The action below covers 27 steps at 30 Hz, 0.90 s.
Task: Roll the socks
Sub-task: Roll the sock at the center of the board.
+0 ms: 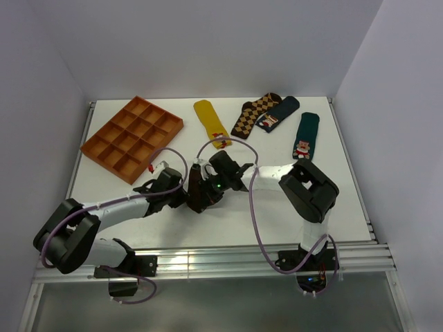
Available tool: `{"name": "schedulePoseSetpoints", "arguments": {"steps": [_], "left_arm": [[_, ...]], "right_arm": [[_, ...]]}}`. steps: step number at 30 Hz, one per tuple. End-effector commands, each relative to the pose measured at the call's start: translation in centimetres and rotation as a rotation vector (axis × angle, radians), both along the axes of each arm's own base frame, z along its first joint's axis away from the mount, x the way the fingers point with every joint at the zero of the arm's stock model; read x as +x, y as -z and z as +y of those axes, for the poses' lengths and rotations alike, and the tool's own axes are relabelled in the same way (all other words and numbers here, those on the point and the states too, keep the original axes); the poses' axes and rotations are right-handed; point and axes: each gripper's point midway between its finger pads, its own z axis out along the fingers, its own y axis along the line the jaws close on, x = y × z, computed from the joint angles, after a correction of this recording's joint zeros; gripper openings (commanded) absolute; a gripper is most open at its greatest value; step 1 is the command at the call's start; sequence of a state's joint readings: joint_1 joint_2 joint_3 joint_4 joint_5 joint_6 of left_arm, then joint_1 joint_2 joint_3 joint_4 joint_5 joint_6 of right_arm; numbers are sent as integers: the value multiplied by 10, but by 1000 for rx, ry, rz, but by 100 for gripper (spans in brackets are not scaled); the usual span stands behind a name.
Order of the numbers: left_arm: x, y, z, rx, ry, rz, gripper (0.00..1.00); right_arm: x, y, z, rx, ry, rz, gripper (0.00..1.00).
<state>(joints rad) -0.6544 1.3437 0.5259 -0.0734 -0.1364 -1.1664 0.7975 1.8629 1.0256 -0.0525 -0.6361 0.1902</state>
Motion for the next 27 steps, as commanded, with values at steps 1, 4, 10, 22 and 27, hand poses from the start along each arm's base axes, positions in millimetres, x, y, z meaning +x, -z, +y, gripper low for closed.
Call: {"name": "schedulePoseSetpoints", "arguments": {"steps": [1,4,10,22,27], "left_arm": [[-11,10,9,68,-1,54,12],[-17,14,13,88,-4,90,0],[-24,18,14,130,34,146,0],[-24,16,4,168,137,203,0],[-23,21,6,210,191,242,0]], "right_arm": [[11,0,-14,-37,66,-79,6],[19,-19,-14,7,90,-170,16],[20,-48,-16,85,124,-329,34],[8,-64,-20,60,187,-674,45],[0,-69,-13,43,229,-776,49]]}}
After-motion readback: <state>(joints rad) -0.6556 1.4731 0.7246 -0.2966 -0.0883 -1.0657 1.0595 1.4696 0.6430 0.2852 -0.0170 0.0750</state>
